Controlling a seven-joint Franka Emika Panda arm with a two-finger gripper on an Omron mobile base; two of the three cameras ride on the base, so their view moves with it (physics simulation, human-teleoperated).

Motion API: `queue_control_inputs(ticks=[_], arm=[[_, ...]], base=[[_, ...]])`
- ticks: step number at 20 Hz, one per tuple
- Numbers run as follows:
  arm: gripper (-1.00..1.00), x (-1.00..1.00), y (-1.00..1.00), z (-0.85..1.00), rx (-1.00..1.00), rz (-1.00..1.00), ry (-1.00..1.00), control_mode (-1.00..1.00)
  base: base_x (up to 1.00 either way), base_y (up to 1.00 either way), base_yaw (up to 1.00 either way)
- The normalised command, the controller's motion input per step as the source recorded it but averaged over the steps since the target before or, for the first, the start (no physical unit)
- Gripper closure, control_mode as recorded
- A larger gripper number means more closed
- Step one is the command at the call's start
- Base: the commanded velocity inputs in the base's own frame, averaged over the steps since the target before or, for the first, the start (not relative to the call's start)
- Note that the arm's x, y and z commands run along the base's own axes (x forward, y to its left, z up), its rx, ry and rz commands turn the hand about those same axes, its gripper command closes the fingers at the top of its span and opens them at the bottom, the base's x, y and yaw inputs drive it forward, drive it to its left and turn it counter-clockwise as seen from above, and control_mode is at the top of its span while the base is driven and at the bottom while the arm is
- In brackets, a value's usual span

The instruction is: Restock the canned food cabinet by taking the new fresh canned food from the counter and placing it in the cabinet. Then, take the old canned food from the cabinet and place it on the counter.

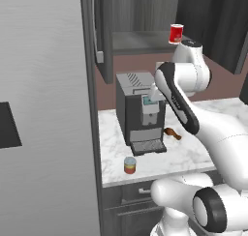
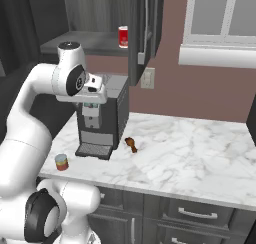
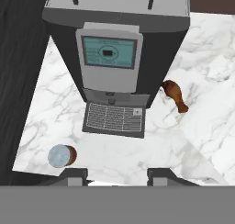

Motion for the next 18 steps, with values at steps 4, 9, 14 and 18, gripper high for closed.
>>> queue_control_inputs(ticks=[4, 9, 14, 18], arm=[[-1.0, -0.08, 0.03, 0.0, 0.0, 0.0, 0.0, -1.0], [-1.0, -0.03, 0.54, -0.01, 0.0, 0.01, 0.01, -1.0], [-1.0, -0.28, 0.72, -0.25, 0.0, 0.0, 0.0, -1.0], [-1.0, -0.48, 0.38, -0.47, 0.0, 0.0, 0.0, -1.0]], base=[[0.0, 0.0, 0.0], [0.0, 0.0, 0.0], [0.0, 0.0, 0.0], [0.0, 0.0, 0.0]])
